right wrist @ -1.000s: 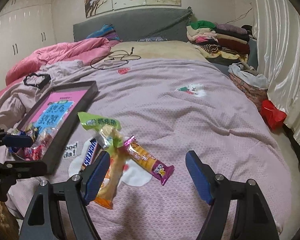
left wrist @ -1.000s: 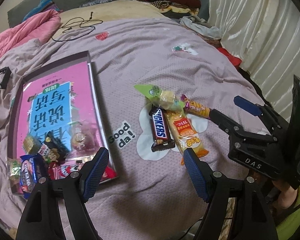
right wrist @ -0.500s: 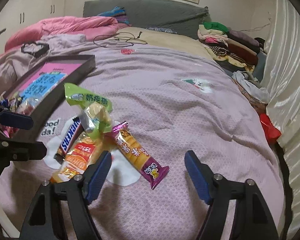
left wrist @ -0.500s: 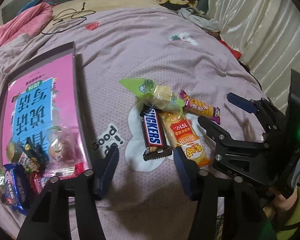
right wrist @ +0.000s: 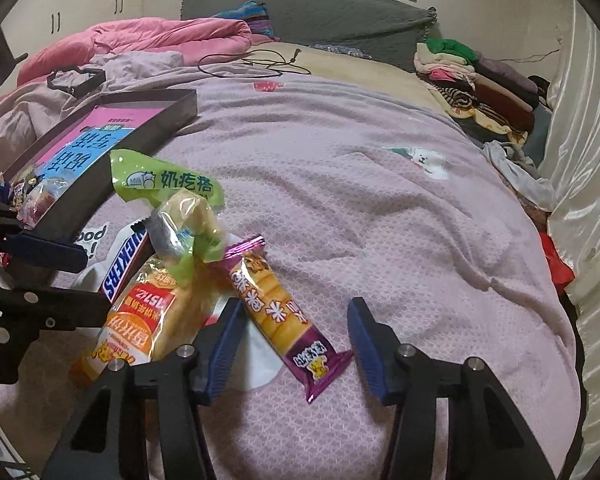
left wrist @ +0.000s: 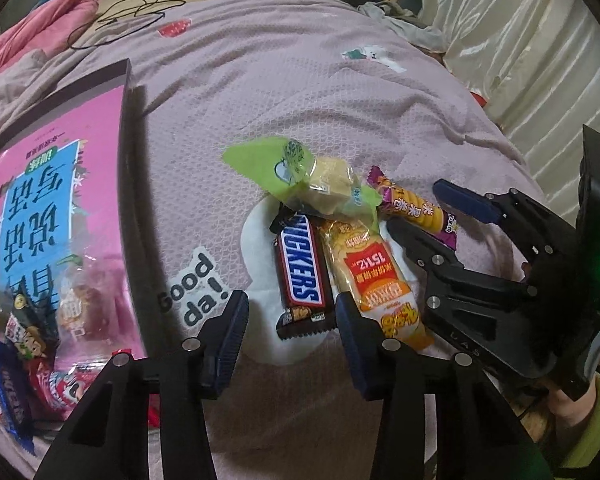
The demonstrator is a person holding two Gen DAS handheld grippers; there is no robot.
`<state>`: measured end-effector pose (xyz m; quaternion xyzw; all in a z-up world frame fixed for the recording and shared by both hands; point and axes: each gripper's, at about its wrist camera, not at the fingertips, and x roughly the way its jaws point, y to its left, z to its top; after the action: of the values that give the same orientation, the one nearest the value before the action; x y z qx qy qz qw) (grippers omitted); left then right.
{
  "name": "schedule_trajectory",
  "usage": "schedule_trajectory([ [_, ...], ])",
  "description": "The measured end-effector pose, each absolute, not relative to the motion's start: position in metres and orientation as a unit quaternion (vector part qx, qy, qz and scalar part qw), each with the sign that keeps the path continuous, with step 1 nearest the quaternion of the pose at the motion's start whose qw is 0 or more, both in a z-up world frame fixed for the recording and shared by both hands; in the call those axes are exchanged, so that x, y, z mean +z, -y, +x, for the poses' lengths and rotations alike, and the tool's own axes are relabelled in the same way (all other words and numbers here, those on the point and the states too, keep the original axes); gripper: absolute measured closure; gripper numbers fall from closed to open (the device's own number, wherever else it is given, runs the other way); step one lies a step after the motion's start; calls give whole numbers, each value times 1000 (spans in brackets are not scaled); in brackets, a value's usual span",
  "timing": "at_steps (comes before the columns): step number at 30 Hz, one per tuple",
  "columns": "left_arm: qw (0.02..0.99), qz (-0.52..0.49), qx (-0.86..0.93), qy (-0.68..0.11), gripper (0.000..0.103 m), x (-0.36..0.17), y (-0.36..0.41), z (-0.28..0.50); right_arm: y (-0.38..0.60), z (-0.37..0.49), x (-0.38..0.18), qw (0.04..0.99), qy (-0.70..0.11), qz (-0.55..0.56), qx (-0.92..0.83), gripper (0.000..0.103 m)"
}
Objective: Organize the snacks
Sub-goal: 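Grasp the Snickers bar with the left tool while the right tool grasps the purple wafer stick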
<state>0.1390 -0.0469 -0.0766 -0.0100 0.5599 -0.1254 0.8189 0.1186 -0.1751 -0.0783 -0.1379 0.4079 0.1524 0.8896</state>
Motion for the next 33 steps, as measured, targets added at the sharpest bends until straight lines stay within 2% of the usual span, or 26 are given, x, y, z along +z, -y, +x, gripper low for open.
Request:
schedule_trajectory([
  [9,816,-19,-115,-567,58,-84,51,148,173,131,-85,883,-419,-117,176,65],
  [14,816,-18,-108,-567,58,-87,57,152,179,133,-84,882,-428,-90,177,81],
  [16,817,-17,-105,-567,59,-88,60,154,185,134,-83,882,-431,-71,176,82],
  [23,819,-17,-96,-565,72,-92,65,161,213,138,-79,883,-434,29,175,83],
  [33,819,-25,-110,-563,73,-87,58,152,235,140,-78,881,-430,93,172,82],
])
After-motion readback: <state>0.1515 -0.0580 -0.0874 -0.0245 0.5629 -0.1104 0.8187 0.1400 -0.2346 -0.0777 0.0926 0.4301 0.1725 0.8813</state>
